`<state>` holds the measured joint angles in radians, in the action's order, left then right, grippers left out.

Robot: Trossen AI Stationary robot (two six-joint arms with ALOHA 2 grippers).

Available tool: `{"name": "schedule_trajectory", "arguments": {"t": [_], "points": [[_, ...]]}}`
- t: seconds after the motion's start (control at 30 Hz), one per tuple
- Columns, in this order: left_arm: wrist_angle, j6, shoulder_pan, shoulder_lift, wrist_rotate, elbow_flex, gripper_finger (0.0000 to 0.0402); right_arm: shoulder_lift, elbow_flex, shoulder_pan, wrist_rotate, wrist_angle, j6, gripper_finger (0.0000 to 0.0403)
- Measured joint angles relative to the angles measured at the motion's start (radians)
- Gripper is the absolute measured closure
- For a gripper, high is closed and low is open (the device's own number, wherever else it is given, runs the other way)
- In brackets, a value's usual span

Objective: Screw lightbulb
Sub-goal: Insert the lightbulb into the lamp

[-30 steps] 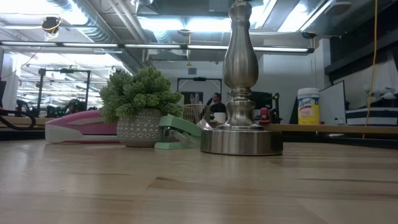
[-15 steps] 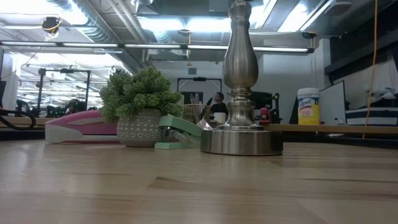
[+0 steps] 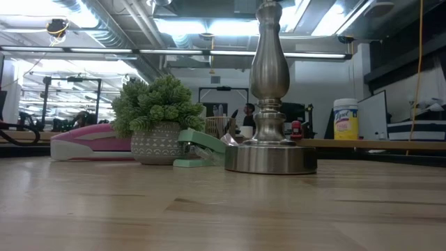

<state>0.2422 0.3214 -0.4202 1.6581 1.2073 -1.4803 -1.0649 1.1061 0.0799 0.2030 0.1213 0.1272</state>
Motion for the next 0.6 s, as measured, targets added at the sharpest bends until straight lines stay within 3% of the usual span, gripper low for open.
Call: {"name": "schedule_trajectory", "arguments": {"t": [0.37,0.6], "points": [[0.031,0.024,-0.032,0.0,0.042,0.0,0.04,0.107,0.0,0.0,-0.031,-0.014,0.01,0.0386],[0.036,0.014,-0.06,0.0,-0.075,0.0,0.04,0.146,0.001,-0.001,-0.135,-0.016,0.015,0.0386]]}}
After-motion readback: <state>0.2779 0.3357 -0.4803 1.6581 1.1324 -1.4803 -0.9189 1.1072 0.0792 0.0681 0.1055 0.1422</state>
